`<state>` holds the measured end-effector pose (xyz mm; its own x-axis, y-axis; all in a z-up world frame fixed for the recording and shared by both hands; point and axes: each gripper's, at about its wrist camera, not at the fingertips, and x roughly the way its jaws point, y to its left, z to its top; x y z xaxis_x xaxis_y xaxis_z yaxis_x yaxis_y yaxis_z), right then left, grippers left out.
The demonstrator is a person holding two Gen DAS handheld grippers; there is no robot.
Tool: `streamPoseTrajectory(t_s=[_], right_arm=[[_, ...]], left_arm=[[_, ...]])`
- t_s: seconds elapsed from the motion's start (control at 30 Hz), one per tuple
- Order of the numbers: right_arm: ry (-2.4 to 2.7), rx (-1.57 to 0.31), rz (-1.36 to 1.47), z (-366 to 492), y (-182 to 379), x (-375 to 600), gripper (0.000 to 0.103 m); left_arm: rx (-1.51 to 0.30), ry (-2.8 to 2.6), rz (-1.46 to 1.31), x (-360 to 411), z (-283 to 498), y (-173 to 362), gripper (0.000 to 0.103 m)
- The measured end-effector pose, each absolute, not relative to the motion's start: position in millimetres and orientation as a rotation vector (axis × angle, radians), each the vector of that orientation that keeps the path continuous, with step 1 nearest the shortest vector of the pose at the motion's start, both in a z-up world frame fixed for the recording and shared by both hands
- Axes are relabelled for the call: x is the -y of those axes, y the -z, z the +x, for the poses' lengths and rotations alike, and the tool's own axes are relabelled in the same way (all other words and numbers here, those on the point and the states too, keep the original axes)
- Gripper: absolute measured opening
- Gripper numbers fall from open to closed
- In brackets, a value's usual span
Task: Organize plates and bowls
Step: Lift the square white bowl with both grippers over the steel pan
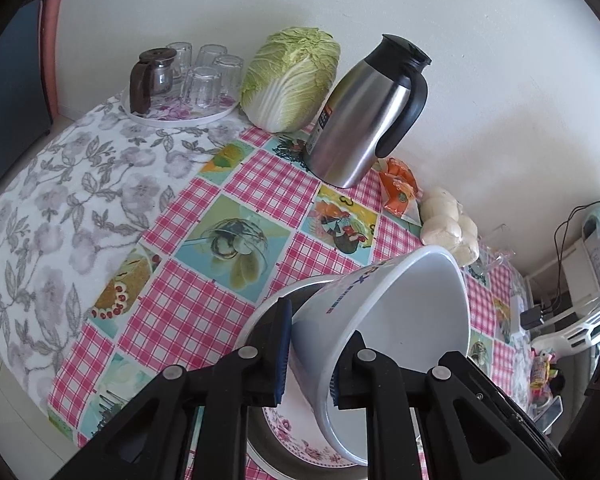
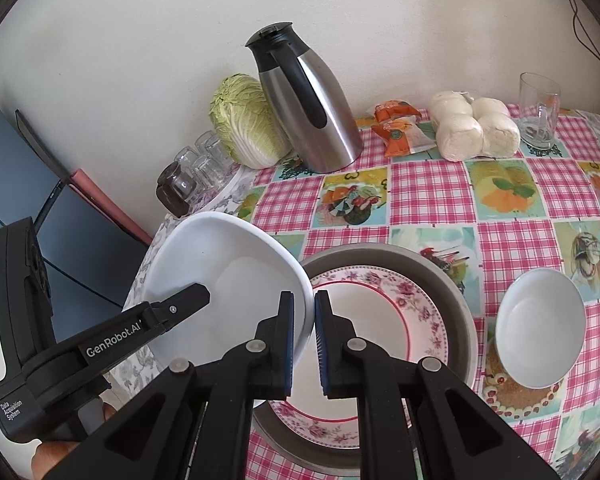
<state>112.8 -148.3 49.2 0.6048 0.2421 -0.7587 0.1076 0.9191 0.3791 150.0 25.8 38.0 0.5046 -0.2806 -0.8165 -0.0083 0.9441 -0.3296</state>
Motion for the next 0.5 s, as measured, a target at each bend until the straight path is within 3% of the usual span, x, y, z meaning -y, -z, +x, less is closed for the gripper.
streamPoseTrajectory(t_s=[0.5], right_arm=[[-0.112,-0.905,0.366,88.5,-65.1,159.0,0.012]], left_arm=[[-1.02,0.201,-0.315,-8.1,134.0,-46.9,0.017]])
